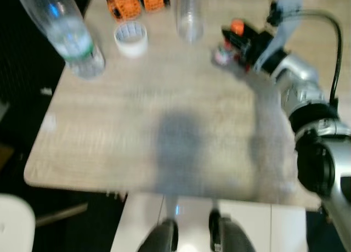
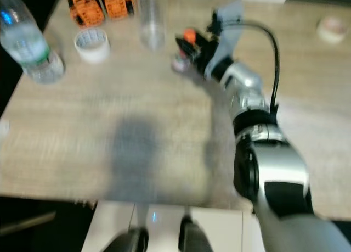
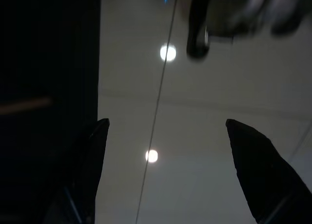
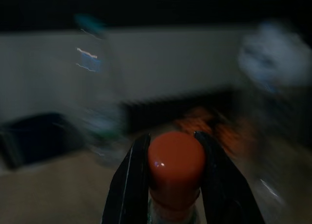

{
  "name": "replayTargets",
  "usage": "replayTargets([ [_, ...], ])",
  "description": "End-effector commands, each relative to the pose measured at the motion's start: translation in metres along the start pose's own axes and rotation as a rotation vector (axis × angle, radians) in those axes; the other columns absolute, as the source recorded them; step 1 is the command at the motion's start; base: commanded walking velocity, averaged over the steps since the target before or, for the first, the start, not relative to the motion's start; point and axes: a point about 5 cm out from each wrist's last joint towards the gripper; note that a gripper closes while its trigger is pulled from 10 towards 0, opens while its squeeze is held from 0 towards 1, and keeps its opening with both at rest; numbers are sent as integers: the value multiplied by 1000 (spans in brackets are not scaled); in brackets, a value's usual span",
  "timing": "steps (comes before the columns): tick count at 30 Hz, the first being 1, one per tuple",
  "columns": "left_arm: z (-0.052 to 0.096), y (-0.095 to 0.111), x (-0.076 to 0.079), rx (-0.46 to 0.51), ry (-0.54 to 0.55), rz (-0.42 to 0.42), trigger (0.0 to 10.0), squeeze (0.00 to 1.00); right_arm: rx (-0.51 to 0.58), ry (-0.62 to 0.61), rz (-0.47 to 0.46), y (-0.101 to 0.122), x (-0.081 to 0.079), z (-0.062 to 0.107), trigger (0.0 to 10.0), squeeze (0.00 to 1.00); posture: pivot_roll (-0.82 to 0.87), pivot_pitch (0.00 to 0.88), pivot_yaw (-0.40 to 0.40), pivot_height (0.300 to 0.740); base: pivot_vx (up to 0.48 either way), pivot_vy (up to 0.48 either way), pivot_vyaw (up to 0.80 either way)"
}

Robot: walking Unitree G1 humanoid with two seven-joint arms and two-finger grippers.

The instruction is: Restocking fridge

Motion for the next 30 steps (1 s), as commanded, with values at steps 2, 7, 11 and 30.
replayTargets([
  [2, -2, -11, 9, -47, 10, 61, 10000, 0, 96, 206, -30, 11, -20, 5, 0, 0, 124, 91, -30, 740, 0, 0, 0],
  [7, -12, 6, 15, -15, 19, 54, 10000, 0, 100, 402, -46, 16, -58, 25, 10000, 0, 103, 21, -34, 740, 0, 0, 0],
  [11, -13, 9, 16, -11, 23, 54, 10000, 0, 88, 423, -56, 13, -62, 28, 10000, 0, 100, 6, -36, 740, 0, 0, 0],
  [30, -43, 105, 31, 95, 70, 11, 10000, 0, -345, 624, -402, -55, -182, 103, 10000, 0, 30, 0, 1, 740, 0, 0, 0],
])
Point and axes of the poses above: a point about 5 cm out from each wrist's last joint towards the gripper, its own z axis pointing back from the gripper into the wrist, its own y axis along the axis of the wrist's last joint, x = y × z, and after that the axes turned 9 degrees about z, right-handed
